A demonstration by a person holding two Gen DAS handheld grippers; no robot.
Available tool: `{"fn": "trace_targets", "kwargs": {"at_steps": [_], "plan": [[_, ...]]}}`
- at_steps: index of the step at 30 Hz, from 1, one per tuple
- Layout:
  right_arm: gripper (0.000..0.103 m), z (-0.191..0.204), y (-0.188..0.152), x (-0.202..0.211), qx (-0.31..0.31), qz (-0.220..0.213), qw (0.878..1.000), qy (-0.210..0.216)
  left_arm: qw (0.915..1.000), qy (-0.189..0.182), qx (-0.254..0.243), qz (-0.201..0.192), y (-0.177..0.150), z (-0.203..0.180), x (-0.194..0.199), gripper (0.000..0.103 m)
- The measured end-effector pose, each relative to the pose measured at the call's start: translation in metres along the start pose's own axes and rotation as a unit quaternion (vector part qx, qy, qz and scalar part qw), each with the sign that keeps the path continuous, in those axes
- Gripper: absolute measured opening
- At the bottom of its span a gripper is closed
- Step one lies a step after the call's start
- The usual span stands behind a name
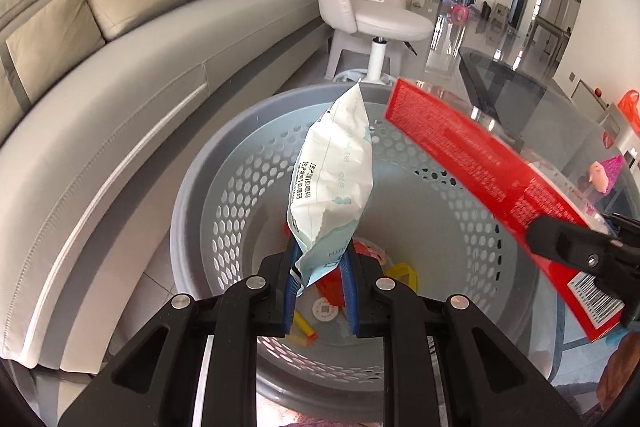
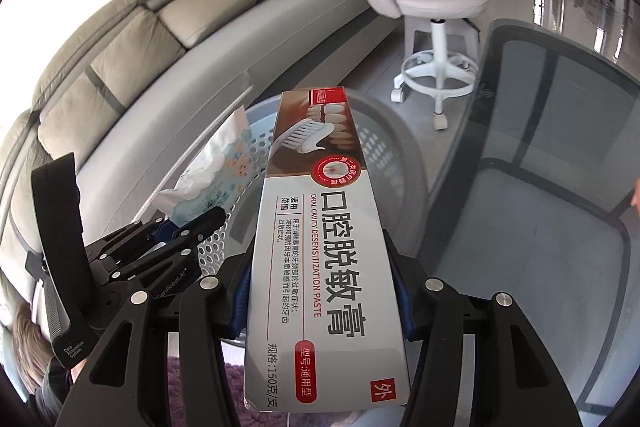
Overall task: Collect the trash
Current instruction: 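Carry the wipe pack and toothpaste box over the grey basket with both tools, then open both tools to drop the wipe pack and toothpaste box into the basket, then move both tools back over the glass table toward the shuttlecock and pig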
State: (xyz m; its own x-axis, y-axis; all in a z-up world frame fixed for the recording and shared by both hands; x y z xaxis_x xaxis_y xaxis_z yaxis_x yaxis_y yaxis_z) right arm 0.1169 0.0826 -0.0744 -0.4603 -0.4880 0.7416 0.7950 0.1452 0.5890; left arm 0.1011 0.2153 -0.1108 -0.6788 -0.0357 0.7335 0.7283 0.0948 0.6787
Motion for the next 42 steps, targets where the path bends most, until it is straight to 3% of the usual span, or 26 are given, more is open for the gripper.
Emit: {"fn": "trace_targets", "kwargs": {"at_steps": [8,14,15,17,19,42], "plan": [[0.053,-0.003,0.0,-0.018,0.0,0.016,1.0,0.002,0.9998,0.012,0.014,-0.005,0.005,0.011,-0.002,0.022],[0.053,-0.003,-0.001,-0.019,0.003,0.01,1.0,0.003,0.9996,0.014,0.023,-0.006,0.003,0.014,0.001,0.033],[0.053,-0.002,0.0,-0.018,0.002,0.01,1.0,0.004,0.9996,0.014,0.024,-0.006,0.003,0.014,0.0,0.036],[0.068,-0.003,0.0,-0.017,-0.002,0.007,1.0,0.007,0.9995,0.015,0.026,-0.006,0.003,0.015,0.001,0.044],[0.069,-0.004,0.002,-0.015,-0.006,-0.002,1.0,0.007,0.9994,0.017,0.029,-0.01,0.004,0.016,0.003,0.061],[0.069,-0.007,-0.01,0.002,-0.011,-0.01,1.0,-0.014,0.999,0.022,0.032,-0.024,0.006,0.018,0.01,0.069]]}}
Point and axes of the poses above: each gripper's, at about its wrist camera, not at the fingertips, and x roughly against the way its jaws point, z to its left, y to its top, the point moved 7 cm from there along -x, roughly the way its jaws point, and after that the axes turned 4 degrees about -z, right-handed, at the moved point
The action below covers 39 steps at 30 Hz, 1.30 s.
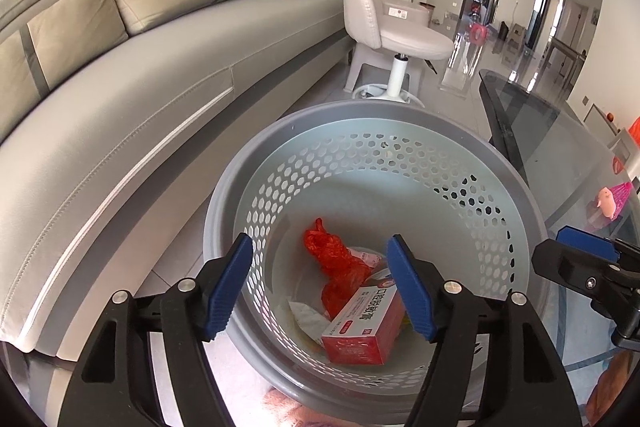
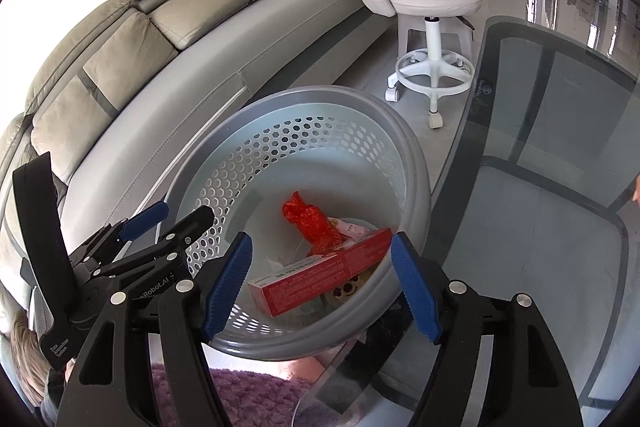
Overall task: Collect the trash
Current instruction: 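Move both tools back over the glass table toward the shuttlecock and pig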
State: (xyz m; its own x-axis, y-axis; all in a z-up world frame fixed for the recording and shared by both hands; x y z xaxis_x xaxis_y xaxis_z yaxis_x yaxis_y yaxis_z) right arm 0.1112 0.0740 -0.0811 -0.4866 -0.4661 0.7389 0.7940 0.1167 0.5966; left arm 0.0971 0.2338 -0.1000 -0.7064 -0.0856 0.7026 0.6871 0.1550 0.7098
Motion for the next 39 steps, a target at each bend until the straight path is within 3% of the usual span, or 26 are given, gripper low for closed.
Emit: {"fn": "trace_targets", "kwargs": {"at_steps": [10,17,29,39], "plan": [[0.069,-0.013,-0.013,0.029,0.011,-0.026,0.998,-0.054,0.9998,-0.012,-0.011,-0.013,0.003,-0.017,0.015,0.074],[0.071,-0.042,-0.027,0.064,0.004,-0.054,0.993,-0.101,0.998,-0.026,-0.037,-0.044,0.006,-0.051,0.046,0.08],[0.078,-0.133,-0.063,0.144,-0.044,-0.118,0.973,-0.191,0.9911,-0.086,-0.08,-0.063,-0.007,-0.157,0.077,0.092],[0.08,-0.234,-0.077,0.192,-0.095,-0.147,0.955,-0.241,0.9861,-0.112,-0.104,-0.066,-0.008,-0.241,0.07,0.095]]}}
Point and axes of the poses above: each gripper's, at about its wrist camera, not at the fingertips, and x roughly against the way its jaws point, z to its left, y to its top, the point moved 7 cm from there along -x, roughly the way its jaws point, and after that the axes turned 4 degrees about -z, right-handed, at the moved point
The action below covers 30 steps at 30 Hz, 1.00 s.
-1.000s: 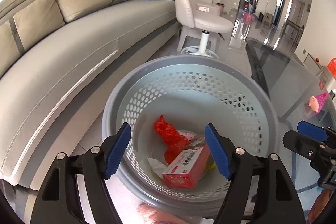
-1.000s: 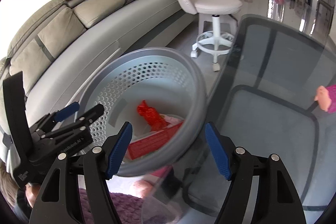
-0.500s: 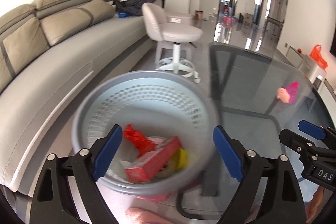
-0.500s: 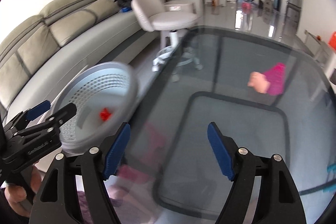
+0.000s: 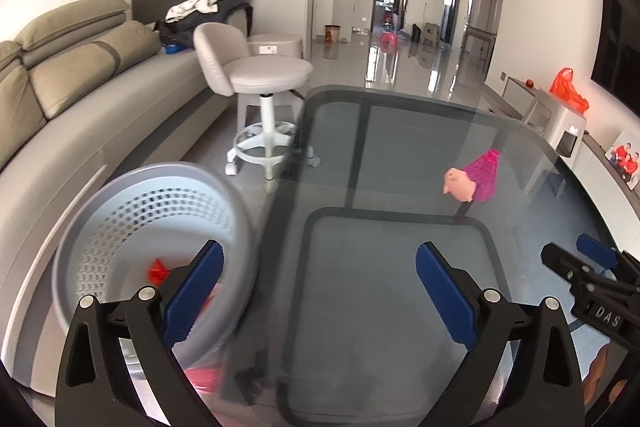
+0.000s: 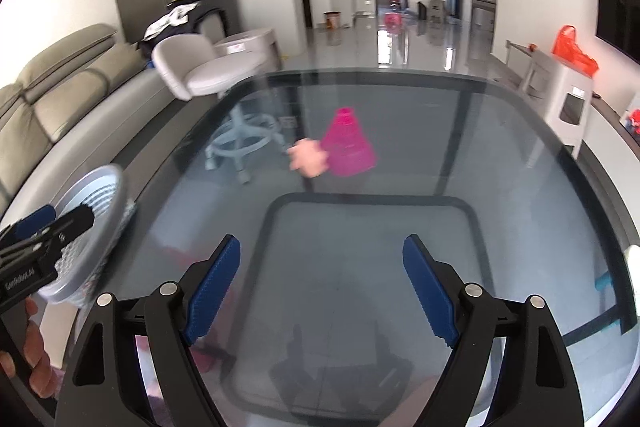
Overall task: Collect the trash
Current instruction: 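Move both tools back over the glass table toward the shuttlecock and pig, then grasp the pink shuttlecock with the right tool and lift it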
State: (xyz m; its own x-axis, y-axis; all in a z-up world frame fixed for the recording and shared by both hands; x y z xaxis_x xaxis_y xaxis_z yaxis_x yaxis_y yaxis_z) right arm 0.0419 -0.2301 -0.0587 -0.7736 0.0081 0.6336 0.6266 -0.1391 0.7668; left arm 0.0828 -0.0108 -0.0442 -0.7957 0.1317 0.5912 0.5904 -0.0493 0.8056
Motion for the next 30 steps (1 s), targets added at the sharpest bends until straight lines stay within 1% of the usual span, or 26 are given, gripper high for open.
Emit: {"fn": "trace_targets", "kwargs": {"at_steps": [4,6,10,17,23,30], "plan": [[0.08,-0.023,0.01,-0.012,-0.001,-0.007,1.0,-0.009,1.0,0.0,-0.004,0.003,0.001,-0.019,-0.017,0.095],[0.08,-0.028,0.016,-0.024,0.0,-0.006,1.0,-0.011,1.0,0.0,-0.002,0.006,0.002,-0.026,-0.026,0.095],[0.08,-0.034,0.027,-0.049,0.0,-0.004,1.0,-0.001,1.0,0.003,0.003,0.006,0.006,-0.038,-0.046,0.095],[0.08,-0.034,0.045,-0.091,0.015,0.002,1.0,0.008,0.9999,0.013,-0.002,0.006,0.013,-0.052,-0.076,0.095],[0.08,-0.033,0.059,-0.113,0.016,0.003,1.0,0.019,0.9999,0.017,-0.004,0.002,0.022,-0.06,-0.092,0.095],[0.08,-0.03,0.065,-0.132,0.022,0.012,0.999,0.027,0.9997,0.025,-0.004,0.002,0.025,-0.06,-0.103,0.095]]}}
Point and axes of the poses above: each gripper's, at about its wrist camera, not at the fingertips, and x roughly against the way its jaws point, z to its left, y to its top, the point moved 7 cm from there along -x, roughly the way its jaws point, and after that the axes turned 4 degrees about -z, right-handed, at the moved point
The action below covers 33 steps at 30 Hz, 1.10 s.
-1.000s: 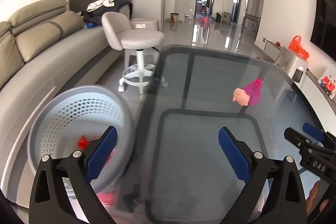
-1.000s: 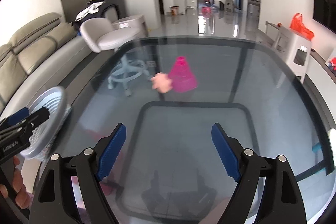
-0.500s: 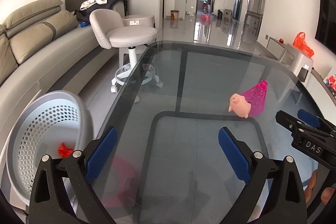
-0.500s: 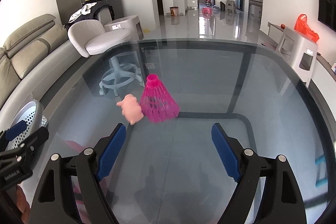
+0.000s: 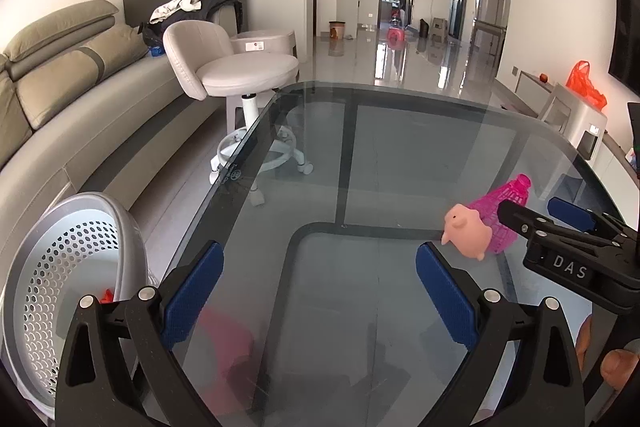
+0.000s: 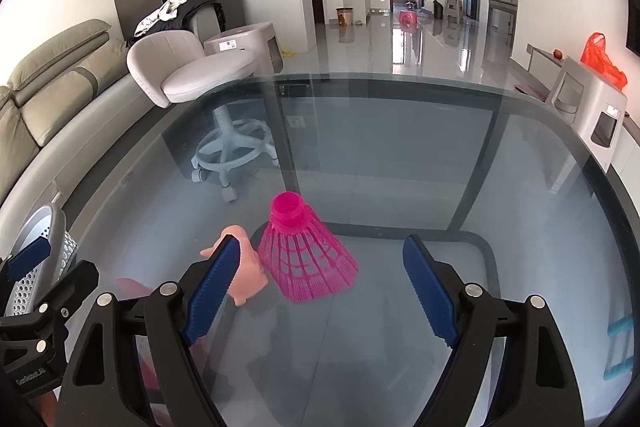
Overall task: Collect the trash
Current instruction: 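Grasp the pink shuttlecock with the right tool and lift it, then grasp the pink toy pig with the left tool while the right tool holds the shuttlecock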
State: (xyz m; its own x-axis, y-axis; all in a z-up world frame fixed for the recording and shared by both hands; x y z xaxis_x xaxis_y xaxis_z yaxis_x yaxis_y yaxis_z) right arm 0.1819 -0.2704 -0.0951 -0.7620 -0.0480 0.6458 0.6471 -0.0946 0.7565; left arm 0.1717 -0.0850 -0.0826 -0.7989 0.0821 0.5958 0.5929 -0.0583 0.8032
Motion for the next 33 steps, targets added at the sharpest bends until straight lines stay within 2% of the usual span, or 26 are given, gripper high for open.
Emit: {"fn": "trace_targets", "kwargs": {"at_steps": [9,11,15,25,30,33], "plan": [[0.079,0.002,0.001,-0.012,0.006,0.008,1.0,0.002,1.0,0.004,0.0,0.007,-0.003,-0.004,-0.009,0.095],[0.066,0.002,0.001,-0.013,0.009,0.008,1.0,0.002,1.0,0.004,-0.001,0.008,-0.003,-0.004,-0.009,0.095],[0.047,0.002,-0.001,-0.02,0.013,0.023,1.0,0.01,0.9999,0.005,-0.004,0.01,-0.004,-0.008,-0.011,0.095],[0.044,-0.013,0.004,-0.011,-0.018,0.009,0.999,0.025,0.9997,-0.003,-0.01,0.022,-0.005,-0.03,-0.019,0.095],[0.044,-0.029,0.007,0.001,-0.016,-0.014,1.0,-0.006,0.9994,-0.013,-0.01,0.031,-0.005,-0.049,-0.028,0.095],[0.044,-0.043,0.008,0.005,-0.038,-0.019,0.999,-0.017,0.9992,-0.018,-0.009,0.034,-0.004,-0.06,-0.033,0.095]]}}
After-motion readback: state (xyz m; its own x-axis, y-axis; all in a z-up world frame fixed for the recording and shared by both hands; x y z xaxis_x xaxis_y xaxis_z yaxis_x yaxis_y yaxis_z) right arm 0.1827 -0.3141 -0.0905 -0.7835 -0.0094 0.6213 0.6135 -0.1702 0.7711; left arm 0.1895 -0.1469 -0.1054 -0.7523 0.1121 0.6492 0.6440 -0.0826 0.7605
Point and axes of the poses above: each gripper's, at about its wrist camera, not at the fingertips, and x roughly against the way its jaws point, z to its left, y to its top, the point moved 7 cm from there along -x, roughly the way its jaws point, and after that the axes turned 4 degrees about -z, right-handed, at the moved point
